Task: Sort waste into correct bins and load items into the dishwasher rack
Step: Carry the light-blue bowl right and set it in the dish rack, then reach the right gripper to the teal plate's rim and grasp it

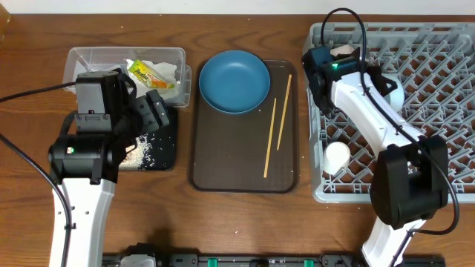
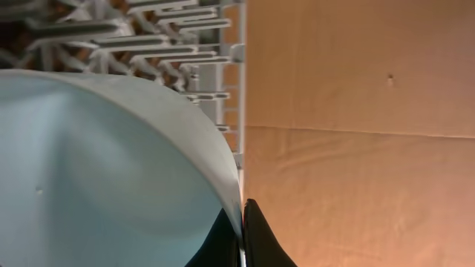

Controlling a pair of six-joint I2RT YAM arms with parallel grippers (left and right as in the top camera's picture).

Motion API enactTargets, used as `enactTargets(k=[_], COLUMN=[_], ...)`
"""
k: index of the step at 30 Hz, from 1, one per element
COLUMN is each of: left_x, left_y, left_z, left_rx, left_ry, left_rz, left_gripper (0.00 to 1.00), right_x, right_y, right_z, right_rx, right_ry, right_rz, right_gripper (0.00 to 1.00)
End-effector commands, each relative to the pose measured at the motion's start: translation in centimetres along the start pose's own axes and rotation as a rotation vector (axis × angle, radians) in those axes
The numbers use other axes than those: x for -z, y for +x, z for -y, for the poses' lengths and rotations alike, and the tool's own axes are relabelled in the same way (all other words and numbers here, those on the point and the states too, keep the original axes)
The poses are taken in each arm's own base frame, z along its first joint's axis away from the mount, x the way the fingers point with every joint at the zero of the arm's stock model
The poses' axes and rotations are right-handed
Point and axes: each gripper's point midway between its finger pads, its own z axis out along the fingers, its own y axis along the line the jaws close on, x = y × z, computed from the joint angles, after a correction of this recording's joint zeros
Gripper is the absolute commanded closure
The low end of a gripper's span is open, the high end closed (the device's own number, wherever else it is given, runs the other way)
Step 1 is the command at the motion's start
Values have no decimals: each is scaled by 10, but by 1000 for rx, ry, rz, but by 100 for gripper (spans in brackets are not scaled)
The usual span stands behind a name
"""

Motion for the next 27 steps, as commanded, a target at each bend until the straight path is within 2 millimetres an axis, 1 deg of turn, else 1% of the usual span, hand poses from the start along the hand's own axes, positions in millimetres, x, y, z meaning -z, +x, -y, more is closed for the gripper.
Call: enactTargets(k=[1,3,6,9,10,11,12,13,14,16,18,20,21,25,27], left_x=[4,4,4,4,4,4,4,4,4,4,4,4,4,4,4], left_y=[-7,-7,-7,-7,-7,-7,-7,-7,-7,-7,-7,-7,-7,-7,-7], left_z=[0,0,0,0,0,0,0,0,0,0,0,0,0,0,0], left_rx=[-3,-3,-3,-3,-3,-3,-3,-3,-3,-3,-3,-3,-3,-3,-3], left_ry=[-4,-4,-4,-4,-4,-4,-4,-4,-4,-4,-4,-4,-4,-4,-4], left_rz=[19,19,19,19,19,19,19,19,19,19,19,19,19,19,19], left_gripper=[11,11,11,11,11,11,11,11,11,11,11,11,11,11,11], right_x=[13,15,15,15,16,18,20,23,26,32,38,45,49,62,73], right_y=[1,6,13,13,13,14,16,17,19,20,18,15,13,-1,-11], right_z=[-28,-34,-33,-33,-35,-39,-44,-49,-53,-58,-59,-56,-54,-35,-23], right_rx=[45,47,35,15,14,18,25,32,42,57,54,20,8,-89,-144], right_ry=[-125,-158,-155,-155,-166,-189,-219,-243,-266,-289,-296,-305,-317,-391,-448], right_rz=[7,-6,-28,-31,-31,-35,-39,-44,-47,-45,-28,-10,-2,34,64], right_gripper=[99,99,99,99,96,90,74,61,48,27,12,3,2,1,1])
